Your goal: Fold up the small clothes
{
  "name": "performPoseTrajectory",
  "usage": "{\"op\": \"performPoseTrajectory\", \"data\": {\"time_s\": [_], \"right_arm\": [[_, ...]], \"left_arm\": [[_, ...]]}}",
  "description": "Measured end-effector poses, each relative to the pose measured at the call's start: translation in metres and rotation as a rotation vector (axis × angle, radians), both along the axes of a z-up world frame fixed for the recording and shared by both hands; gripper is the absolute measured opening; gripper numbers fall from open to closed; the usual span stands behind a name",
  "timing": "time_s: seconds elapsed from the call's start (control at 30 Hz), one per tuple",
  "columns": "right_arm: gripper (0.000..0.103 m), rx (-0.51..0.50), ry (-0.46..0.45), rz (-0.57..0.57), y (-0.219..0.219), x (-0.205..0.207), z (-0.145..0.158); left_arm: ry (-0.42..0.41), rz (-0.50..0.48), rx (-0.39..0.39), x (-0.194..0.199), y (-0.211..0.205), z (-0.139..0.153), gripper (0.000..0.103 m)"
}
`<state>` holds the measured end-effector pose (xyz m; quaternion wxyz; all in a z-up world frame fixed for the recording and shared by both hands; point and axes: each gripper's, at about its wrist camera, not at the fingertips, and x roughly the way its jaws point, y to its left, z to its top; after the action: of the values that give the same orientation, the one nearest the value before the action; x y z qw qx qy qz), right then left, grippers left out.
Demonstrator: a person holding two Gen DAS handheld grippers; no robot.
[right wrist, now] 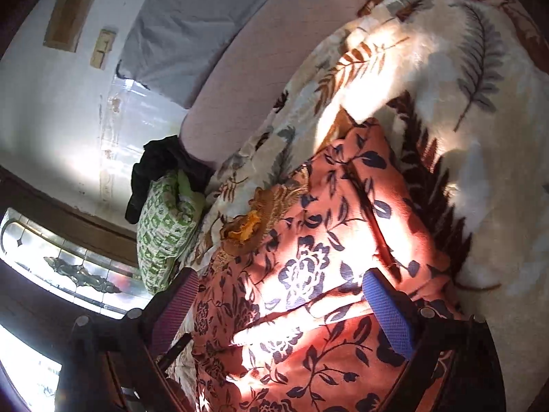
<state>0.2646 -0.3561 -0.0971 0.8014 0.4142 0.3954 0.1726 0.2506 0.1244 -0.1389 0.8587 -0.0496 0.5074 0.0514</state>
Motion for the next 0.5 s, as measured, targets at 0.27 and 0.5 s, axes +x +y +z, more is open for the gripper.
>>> {"op": "performPoseTrajectory", "data": {"time_s": [0.27,0.5], "right_arm": [[0.097,0.035,0.112,0.020,-0.006,0.012,-0.043],[0.099,0.075,-0.013,0.092,-0.003,0.061,-0.011]], "left_arm": [[-0.223,-0.024,-0.003,-0.025,-0.016,0.054,0.077],[-0.097,-0.029,0.009,-0.005,-0.028,0.007,0.083]]}}
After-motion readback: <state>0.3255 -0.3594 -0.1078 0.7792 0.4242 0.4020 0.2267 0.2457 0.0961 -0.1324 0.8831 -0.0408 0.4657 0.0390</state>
